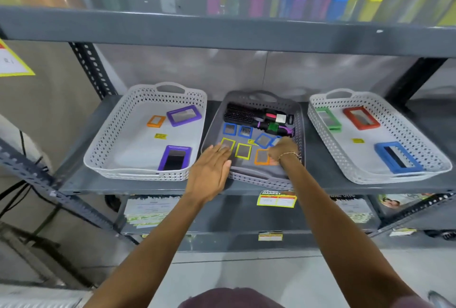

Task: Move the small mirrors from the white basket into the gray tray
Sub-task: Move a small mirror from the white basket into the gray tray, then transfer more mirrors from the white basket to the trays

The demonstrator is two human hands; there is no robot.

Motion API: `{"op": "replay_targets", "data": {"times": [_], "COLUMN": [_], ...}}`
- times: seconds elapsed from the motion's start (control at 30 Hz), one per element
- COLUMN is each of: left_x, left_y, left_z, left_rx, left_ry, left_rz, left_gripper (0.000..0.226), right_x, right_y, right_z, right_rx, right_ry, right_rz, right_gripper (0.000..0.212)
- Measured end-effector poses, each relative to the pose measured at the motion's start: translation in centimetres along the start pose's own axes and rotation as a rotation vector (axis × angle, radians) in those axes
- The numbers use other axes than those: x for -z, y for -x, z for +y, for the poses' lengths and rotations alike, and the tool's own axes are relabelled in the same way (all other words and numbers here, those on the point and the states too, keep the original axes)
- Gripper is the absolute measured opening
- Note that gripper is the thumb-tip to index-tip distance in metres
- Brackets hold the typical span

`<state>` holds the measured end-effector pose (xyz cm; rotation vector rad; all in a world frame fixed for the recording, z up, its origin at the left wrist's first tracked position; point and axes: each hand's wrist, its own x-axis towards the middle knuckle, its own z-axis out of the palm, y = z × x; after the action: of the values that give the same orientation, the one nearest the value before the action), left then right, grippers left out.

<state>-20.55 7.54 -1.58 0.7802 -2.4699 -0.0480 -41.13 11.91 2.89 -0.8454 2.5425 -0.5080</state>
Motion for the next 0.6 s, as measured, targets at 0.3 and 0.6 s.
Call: {"op": "replay_targets", "data": {"times": [0.3,0.6], "left_x": [-0.79,-0.1], "left_y": [0.69,0.31], "left_z": [-0.29,0.19], "left_rx": [0.003,0.009], "left_ry": [0.017,0.058], "left_rz": [0.101,0.088], "left_gripper": [0.056,0.045], "right_x": [-0.42,-0.21], "right_y": [-0.13,-0.43], "right_z": [-0.15,0.12], "right_rx": [0.004,0.027], "right_ry": [0.016,0.088], "right_rz": [0.053,0.053], "right_gripper": [0.012,0.004]}}
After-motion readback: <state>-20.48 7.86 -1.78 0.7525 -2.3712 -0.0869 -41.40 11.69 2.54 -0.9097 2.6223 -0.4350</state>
